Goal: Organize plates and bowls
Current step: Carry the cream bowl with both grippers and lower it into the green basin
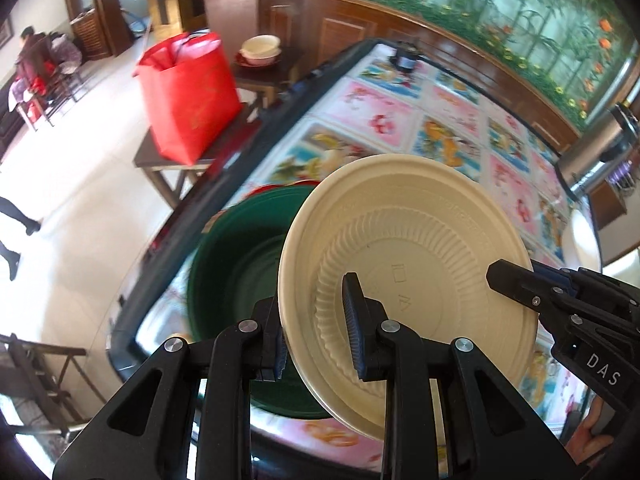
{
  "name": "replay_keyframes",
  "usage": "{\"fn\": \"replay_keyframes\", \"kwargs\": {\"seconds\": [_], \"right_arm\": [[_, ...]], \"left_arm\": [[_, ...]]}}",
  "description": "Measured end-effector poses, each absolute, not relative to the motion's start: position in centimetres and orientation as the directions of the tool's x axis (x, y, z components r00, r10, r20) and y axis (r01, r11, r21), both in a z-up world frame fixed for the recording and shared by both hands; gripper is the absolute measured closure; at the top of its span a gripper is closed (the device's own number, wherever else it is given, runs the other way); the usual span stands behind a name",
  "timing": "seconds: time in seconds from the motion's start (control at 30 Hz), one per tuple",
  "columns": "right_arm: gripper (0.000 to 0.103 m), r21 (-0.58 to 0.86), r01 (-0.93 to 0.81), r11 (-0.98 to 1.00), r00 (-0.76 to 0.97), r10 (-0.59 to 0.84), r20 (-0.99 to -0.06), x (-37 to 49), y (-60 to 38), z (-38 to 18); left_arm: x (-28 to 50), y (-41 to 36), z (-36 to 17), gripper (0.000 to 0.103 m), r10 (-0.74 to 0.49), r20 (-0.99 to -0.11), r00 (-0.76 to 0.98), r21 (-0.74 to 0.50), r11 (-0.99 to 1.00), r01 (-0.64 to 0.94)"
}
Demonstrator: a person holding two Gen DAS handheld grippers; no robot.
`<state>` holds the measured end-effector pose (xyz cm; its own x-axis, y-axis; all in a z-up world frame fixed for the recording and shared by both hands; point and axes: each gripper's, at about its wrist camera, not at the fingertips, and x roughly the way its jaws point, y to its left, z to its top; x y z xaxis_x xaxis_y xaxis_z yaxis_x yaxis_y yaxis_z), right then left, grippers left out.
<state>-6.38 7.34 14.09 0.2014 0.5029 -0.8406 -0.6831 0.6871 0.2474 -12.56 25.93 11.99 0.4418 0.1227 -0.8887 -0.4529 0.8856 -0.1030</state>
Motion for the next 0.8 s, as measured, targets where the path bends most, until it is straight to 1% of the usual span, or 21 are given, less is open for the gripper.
{"fn": "replay_keyframes", "kwargs": {"seconds": [0.17, 0.37, 0.8], "right_arm": [[0.086, 0.232, -0.716, 0.658, 0.171, 0.488, -0.856, -7.2, 10.6, 12.4], [0.086, 0.207, -0.724, 0.658, 0.170, 0.462, -0.870, -7.6, 12.2, 11.2], [0.085, 0.101, -0.744, 0.661, 0.229, 0.394, -0.890, -9.0, 13.8, 10.1]], "left_arm": [[-13.4, 27.8, 10.7, 0.079, 0.137, -0.900, 0.414, -0.088, 0.873, -0.480], [-13.6, 28.5, 9.9, 0.079, 0.150, -0.903, 0.402, -0.070, 0.872, -0.484], [-13.4, 28.7, 8.1, 0.079, 0.180, -0.907, 0.380, -0.021, 0.884, -0.468]]}}
